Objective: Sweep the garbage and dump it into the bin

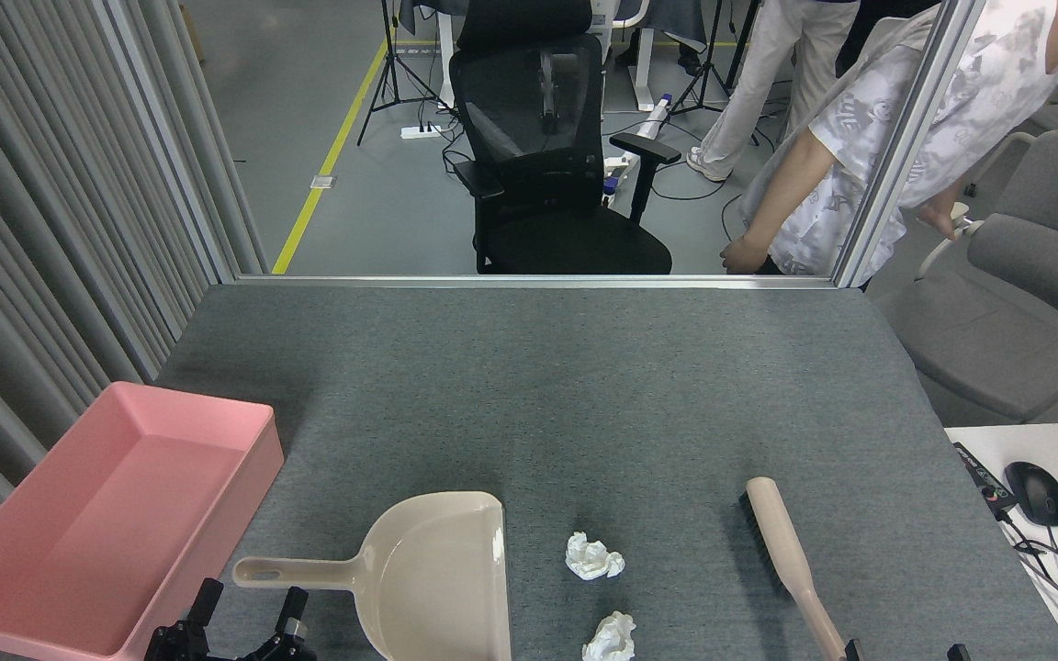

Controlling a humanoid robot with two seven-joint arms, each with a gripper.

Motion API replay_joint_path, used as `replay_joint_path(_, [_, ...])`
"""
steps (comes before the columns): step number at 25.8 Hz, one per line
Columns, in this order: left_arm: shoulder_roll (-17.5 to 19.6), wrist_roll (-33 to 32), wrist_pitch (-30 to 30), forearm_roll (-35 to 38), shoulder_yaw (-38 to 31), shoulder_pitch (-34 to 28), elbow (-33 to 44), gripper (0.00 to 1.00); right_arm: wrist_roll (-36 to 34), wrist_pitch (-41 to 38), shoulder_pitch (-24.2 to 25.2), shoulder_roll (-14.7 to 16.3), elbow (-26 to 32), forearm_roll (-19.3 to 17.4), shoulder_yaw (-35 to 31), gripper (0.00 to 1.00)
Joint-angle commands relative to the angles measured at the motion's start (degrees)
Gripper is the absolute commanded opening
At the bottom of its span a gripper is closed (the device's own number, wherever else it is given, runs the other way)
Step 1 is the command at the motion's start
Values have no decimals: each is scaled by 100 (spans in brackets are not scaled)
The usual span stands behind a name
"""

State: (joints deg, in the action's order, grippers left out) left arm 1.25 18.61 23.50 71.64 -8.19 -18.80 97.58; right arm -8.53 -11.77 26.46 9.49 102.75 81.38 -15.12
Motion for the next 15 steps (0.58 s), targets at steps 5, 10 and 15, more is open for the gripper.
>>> replay_joint_path(5, [15,-164,5,-502,19,-9,-108,100,1,0,9,0,0,0,-9,99])
replay_joint_path(10, [7,-982,40,-1284,28,17,-565,100,1,-9,18,-8,0,0,-17,99])
replay_joint_path(15, [138,-1069,58,-2137,28,113,-978,100,1,-9,18,-8,0,0,-9,99])
